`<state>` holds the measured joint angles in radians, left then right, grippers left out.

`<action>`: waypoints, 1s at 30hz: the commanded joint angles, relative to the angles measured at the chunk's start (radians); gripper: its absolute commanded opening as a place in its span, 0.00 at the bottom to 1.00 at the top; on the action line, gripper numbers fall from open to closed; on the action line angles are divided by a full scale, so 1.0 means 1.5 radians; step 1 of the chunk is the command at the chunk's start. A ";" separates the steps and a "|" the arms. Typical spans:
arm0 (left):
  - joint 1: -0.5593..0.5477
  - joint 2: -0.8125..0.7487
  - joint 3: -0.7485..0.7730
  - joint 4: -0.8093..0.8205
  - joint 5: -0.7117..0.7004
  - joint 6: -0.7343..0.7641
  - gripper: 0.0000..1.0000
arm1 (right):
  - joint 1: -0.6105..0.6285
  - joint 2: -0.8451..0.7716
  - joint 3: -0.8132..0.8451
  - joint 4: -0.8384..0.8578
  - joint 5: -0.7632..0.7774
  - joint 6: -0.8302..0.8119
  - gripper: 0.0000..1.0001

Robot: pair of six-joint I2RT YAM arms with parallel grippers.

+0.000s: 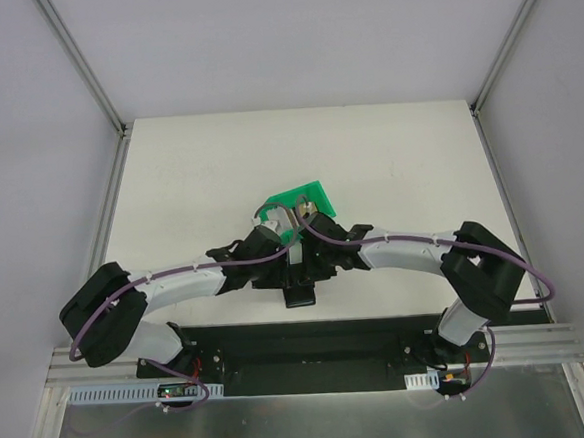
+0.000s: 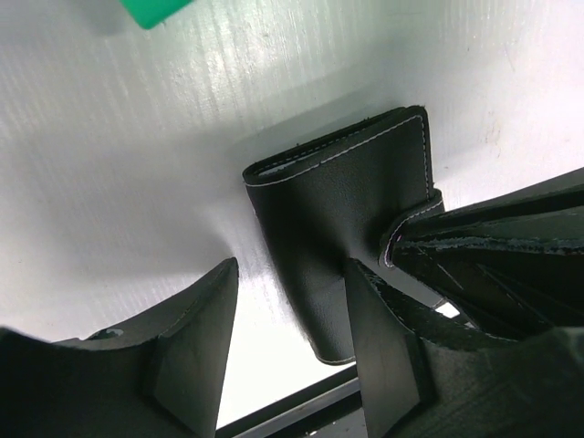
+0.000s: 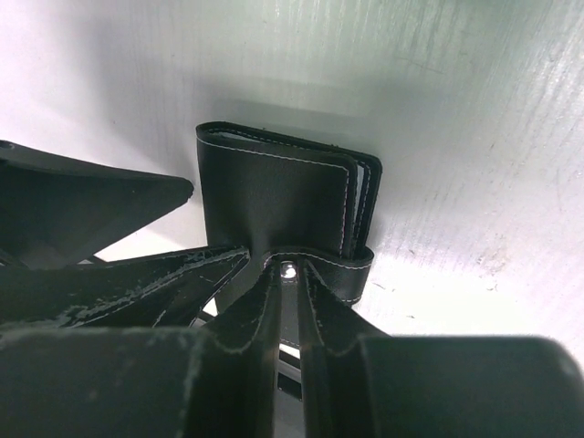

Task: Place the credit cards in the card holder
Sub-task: Close the card holder at the center of the board.

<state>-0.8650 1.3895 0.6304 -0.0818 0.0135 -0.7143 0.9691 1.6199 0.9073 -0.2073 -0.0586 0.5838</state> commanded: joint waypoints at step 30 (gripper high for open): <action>-0.004 -0.061 -0.104 0.080 -0.041 -0.083 0.50 | 0.026 0.139 0.083 -0.187 0.092 -0.010 0.11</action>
<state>-0.8646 1.3102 0.5060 0.0837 -0.0135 -0.8276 0.9939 1.7256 1.0721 -0.3985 -0.0116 0.5900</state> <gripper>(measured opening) 0.504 0.119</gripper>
